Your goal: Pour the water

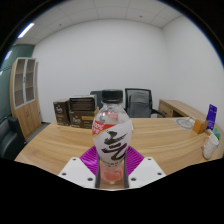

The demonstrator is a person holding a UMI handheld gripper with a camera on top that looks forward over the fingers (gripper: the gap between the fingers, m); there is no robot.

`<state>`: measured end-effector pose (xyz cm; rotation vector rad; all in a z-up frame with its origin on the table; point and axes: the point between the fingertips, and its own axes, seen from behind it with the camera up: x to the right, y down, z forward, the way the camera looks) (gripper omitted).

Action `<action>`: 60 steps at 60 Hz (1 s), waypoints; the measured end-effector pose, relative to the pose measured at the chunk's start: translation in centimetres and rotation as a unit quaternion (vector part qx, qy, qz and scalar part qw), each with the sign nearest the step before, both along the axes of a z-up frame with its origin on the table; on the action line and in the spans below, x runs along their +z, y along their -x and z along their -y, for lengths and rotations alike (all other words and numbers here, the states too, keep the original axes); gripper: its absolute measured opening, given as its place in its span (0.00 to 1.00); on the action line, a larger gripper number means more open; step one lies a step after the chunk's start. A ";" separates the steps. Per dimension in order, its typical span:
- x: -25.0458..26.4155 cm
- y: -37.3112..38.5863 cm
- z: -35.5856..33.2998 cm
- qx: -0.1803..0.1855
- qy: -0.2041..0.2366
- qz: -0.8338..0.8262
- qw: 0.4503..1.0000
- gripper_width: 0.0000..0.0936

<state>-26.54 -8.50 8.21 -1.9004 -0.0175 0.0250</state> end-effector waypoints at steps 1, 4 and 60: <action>0.8 -0.9 0.3 0.005 0.001 -0.005 1.000 0.34; 2.7 -1.7 0.7 0.009 -0.005 -0.027 1.000 0.34; 12.1 -31.4 3.3 -0.062 -0.035 -0.859 0.508 0.33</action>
